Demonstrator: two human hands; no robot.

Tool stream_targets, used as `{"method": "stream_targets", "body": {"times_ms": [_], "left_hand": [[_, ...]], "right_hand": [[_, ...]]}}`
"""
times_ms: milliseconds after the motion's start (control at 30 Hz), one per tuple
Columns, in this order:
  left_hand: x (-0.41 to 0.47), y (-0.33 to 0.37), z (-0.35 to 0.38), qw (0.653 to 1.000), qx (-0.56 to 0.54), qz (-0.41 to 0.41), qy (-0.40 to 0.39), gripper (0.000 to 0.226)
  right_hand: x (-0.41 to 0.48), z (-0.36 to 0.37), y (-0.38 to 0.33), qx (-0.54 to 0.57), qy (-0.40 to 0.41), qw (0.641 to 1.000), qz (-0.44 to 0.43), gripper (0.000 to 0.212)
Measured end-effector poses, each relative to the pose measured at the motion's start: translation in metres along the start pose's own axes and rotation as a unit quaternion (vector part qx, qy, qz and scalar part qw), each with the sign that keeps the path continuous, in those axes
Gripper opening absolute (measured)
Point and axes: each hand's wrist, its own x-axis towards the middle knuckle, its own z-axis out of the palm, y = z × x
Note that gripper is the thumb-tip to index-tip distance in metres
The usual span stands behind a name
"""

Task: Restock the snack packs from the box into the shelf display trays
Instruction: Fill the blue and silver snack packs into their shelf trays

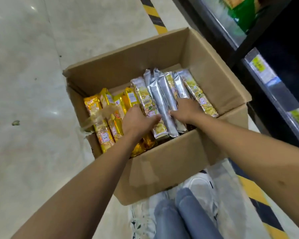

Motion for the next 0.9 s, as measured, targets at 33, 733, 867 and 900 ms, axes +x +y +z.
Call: {"method": "stream_targets", "body": {"times_ms": [33, 733, 867, 900], "left_hand": [[0.000, 0.001, 0.001, 1.000, -0.011, -0.002, -0.002, 0.060], [-0.005, 0.004, 0.004, 0.954, -0.270, -0.092, -0.093, 0.025], [-0.001, 0.012, 0.012, 0.949, -0.285, -0.103, -0.083, 0.029], [-0.001, 0.010, 0.014, 0.943, -0.307, -0.100, -0.079, 0.027]], "right_hand": [[0.002, 0.002, 0.000, 0.010, 0.001, 1.000, 0.008, 0.042], [-0.012, 0.003, -0.008, 0.275, -0.024, 0.961, 0.018, 0.070], [-0.011, 0.006, -0.006, 0.295, -0.019, 0.955, 0.015, 0.075], [-0.011, 0.006, -0.005, 0.303, -0.019, 0.953, 0.019, 0.075]]}}
